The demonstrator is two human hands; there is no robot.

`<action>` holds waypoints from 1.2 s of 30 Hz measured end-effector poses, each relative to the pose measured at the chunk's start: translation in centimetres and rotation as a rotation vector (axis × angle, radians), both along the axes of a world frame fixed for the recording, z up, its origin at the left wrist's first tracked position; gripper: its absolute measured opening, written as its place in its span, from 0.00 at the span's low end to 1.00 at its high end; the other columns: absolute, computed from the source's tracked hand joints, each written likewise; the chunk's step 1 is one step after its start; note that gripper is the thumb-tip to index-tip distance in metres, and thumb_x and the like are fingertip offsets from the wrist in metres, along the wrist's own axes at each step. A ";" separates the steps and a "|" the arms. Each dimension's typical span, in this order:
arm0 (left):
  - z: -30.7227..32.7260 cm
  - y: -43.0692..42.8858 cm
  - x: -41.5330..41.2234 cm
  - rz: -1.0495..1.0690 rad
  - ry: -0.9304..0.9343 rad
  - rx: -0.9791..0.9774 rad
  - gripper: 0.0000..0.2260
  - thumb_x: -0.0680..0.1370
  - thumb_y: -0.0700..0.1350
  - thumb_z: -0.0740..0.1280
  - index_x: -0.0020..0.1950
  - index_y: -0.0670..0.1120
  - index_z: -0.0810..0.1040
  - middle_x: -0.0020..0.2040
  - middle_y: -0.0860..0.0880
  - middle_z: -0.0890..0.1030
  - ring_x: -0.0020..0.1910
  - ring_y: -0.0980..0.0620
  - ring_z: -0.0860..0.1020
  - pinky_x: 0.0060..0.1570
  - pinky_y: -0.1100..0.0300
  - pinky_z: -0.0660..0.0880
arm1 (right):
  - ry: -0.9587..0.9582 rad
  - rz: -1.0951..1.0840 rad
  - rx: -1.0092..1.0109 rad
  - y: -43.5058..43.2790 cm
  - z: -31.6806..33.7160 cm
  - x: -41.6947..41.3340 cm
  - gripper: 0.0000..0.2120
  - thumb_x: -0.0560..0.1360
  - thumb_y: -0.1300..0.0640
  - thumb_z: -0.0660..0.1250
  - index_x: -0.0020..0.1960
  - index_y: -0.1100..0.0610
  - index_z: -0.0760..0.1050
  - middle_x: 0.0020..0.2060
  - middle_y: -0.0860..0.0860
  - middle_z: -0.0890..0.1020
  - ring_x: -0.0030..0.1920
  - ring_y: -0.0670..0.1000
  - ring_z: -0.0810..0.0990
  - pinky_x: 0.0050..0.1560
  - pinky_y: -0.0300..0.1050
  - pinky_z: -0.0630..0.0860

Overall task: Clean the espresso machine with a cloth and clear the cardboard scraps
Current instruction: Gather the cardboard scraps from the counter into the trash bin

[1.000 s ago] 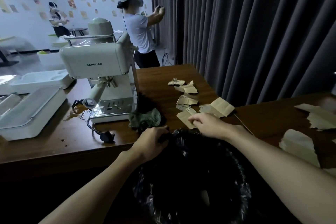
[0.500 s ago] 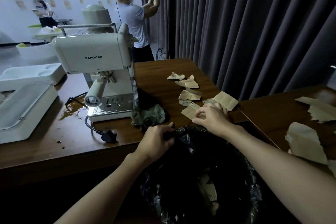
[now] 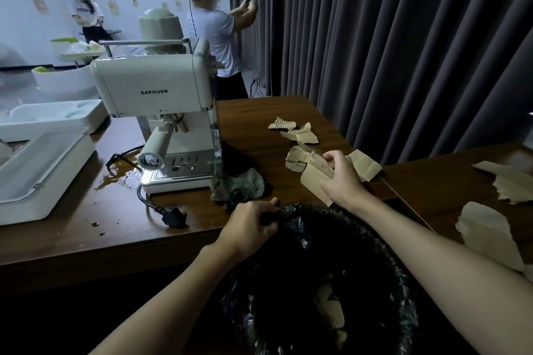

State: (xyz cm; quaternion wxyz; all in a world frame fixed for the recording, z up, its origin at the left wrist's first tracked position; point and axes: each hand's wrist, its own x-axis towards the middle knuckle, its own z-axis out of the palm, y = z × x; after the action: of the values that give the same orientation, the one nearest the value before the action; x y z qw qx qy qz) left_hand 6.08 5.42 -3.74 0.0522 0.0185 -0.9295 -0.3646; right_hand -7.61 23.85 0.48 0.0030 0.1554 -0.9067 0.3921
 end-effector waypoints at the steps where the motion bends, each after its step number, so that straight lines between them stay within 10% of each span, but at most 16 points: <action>1: 0.1 0.0 0.0 -0.006 -0.001 -0.008 0.20 0.77 0.37 0.70 0.70 0.41 0.77 0.75 0.48 0.72 0.73 0.54 0.70 0.65 0.68 0.68 | 0.005 -0.005 -0.039 0.3 0.3 0.1 0.21 0.71 0.65 0.69 0.62 0.54 0.70 0.55 0.51 0.68 0.54 0.50 0.72 0.56 0.42 0.70; 9: 2.3 1.6 -2.0 -0.058 -0.035 -0.108 0.15 0.76 0.39 0.70 0.63 0.42 0.82 0.61 0.44 0.83 0.61 0.44 0.80 0.58 0.49 0.78 | -0.533 0.371 -0.280 4.6 3.9 1.1 0.11 0.74 0.66 0.68 0.54 0.56 0.81 0.52 0.55 0.83 0.52 0.51 0.81 0.51 0.44 0.77; 16: 1.1 2.8 -2.4 -0.021 -0.038 -0.109 0.23 0.76 0.39 0.70 0.72 0.45 0.75 0.77 0.46 0.67 0.75 0.48 0.68 0.71 0.57 0.68 | -0.187 0.176 -0.032 7.6 1.2 -1.3 0.14 0.76 0.62 0.66 0.59 0.51 0.79 0.60 0.49 0.80 0.63 0.49 0.76 0.66 0.45 0.70; 21: 0.9 2.7 -2.4 -0.007 -0.030 -0.121 0.23 0.76 0.39 0.70 0.72 0.46 0.76 0.77 0.48 0.68 0.74 0.51 0.68 0.68 0.63 0.67 | -0.172 0.191 0.183 7.8 -0.9 -1.8 0.23 0.77 0.55 0.64 0.72 0.50 0.69 0.69 0.51 0.72 0.67 0.51 0.72 0.64 0.42 0.68; 28: 1.0 2.6 -2.4 0.016 -0.033 -0.136 0.22 0.74 0.41 0.71 0.69 0.48 0.79 0.74 0.48 0.72 0.72 0.49 0.73 0.64 0.56 0.74 | -0.058 0.216 0.189 7.4 -1.1 -2.2 0.12 0.79 0.53 0.64 0.59 0.53 0.81 0.53 0.47 0.79 0.57 0.49 0.76 0.54 0.41 0.69; 36: 1.0 3.0 -2.5 0.067 -0.046 -0.165 0.18 0.76 0.42 0.71 0.66 0.48 0.79 0.69 0.45 0.79 0.65 0.45 0.78 0.51 0.64 0.68 | -0.032 -0.010 0.228 7.0 -1.9 -3.0 0.22 0.75 0.46 0.67 0.68 0.48 0.70 0.64 0.52 0.69 0.68 0.56 0.63 0.70 0.54 0.60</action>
State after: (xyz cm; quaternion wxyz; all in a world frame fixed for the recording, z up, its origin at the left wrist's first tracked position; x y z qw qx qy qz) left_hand 3.56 8.45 -2.70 0.0445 0.0534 -0.9562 -0.2845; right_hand -10.57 30.88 -1.40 -0.0272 0.1440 -0.9461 0.2889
